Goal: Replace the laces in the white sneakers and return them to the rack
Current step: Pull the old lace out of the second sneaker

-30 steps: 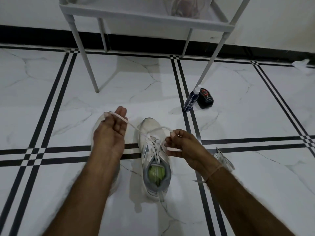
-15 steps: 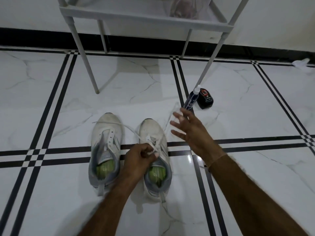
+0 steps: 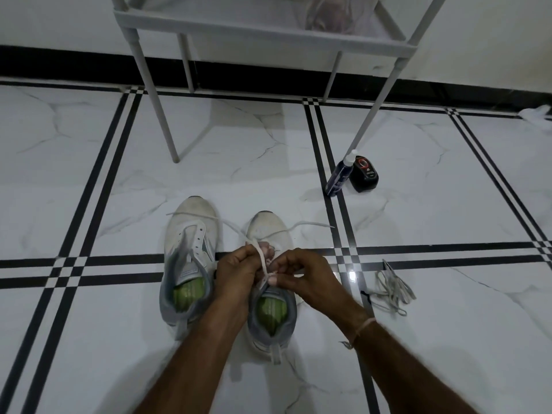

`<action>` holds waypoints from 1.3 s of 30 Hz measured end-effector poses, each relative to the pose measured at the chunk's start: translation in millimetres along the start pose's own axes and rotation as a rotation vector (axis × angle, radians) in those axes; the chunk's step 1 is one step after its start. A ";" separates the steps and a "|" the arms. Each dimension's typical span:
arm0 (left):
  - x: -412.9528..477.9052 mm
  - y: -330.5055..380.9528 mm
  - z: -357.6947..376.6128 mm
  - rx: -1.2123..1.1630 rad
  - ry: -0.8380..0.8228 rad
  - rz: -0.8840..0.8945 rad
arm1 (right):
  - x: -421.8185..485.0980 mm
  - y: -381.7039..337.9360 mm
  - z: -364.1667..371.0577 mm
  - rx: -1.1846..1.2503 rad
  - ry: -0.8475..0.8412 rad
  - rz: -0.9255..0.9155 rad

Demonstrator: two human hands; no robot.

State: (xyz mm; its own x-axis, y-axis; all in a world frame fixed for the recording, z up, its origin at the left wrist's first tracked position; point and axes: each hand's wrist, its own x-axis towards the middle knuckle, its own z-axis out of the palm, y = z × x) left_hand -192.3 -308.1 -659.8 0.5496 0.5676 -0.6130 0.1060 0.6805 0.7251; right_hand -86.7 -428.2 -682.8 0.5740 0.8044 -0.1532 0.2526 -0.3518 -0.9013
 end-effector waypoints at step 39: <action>-19.5 -16.1 -20.1 0.441 -0.159 0.033 | -34.0 -1.4 -12.8 0.644 -0.035 0.430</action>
State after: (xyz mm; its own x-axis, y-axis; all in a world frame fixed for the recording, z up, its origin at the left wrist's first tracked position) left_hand -221.4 -320.9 -665.8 0.6750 0.4841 -0.5567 0.4093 0.3821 0.8286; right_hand -96.6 -461.2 -671.1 0.4913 0.6787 -0.5458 -0.4958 -0.2973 -0.8160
